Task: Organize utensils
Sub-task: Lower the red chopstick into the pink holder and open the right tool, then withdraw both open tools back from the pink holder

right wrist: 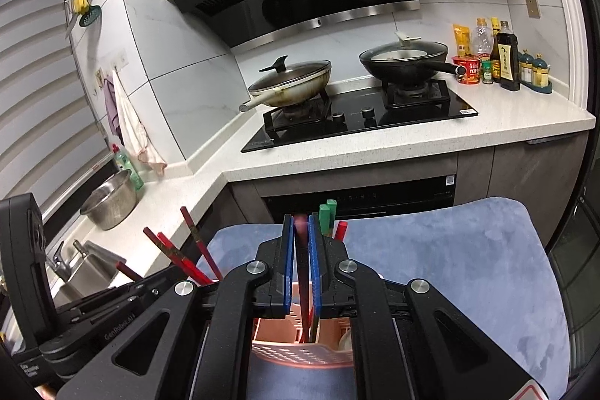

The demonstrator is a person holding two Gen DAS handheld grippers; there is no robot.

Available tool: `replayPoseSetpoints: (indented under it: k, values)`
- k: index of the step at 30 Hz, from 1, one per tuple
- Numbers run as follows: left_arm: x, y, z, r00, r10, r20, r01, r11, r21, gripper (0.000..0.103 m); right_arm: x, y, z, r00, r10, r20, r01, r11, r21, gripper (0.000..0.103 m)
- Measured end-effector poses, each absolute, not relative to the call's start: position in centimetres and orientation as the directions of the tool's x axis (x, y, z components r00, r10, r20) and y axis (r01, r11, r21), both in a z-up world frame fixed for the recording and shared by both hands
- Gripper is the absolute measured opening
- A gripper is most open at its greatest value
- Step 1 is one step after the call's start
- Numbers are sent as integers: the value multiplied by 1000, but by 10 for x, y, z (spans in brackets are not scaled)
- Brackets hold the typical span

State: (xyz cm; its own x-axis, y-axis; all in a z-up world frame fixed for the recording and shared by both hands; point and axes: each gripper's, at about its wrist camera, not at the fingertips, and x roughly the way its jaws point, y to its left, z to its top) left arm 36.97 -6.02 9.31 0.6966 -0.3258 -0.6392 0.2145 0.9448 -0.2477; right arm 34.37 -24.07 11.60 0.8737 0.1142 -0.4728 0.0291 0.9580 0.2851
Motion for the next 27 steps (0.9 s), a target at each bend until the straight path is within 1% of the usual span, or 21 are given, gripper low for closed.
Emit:
replayPoseSetpoints:
  k: [1, 3, 5, 6, 7, 9, 18, 20, 22, 24, 27]
  values:
    - [369, -58, 94, 698, -324, -639, 208, 945, -252, 8, 343, -240, 117, 875, 110, -472, 31, 959, 282, 14]
    - [367, -56, 96, 702, -325, -634, 206, 944, -256, 11, 341, -241, 118, 874, 109, -474, 34, 959, 283, 15]
    - [363, -56, 98, 718, -303, -627, 197, 952, -234, 18, 340, -241, 118, 873, 109, -475, 35, 958, 284, 16]
    - [360, -56, 100, 725, -295, -622, 195, 955, -225, 25, 338, -242, 118, 873, 106, -476, 37, 959, 283, 17]
    - [356, -55, 102, 734, -293, -613, 197, 955, -221, 27, 336, -242, 119, 873, 104, -476, 38, 959, 281, 18]
    - [351, -54, 106, 741, -291, -606, 197, 956, -218, 27, 330, -242, 120, 875, 98, -474, 41, 961, 274, 21]
    - [322, -53, 114, 756, -270, -596, 201, 963, -181, 27, 301, -239, 119, 862, 115, -494, 23, 964, 265, 21]
    - [313, -53, 112, 754, -266, -601, 201, 964, -174, 28, 294, -237, 116, 856, 119, -503, 17, 966, 258, 21]
    - [302, -53, 108, 751, -255, -610, 198, 967, -161, 32, 283, -231, 112, 846, 121, -519, 9, 971, 241, 22]
    - [293, -53, 104, 748, -242, -617, 191, 970, -149, 34, 271, -225, 107, 837, 119, -534, 2, 975, 222, 24]
    - [279, -51, 97, 742, -233, -628, 184, 973, -143, 34, 253, -216, 100, 827, 115, -551, -5, 980, 197, 29]
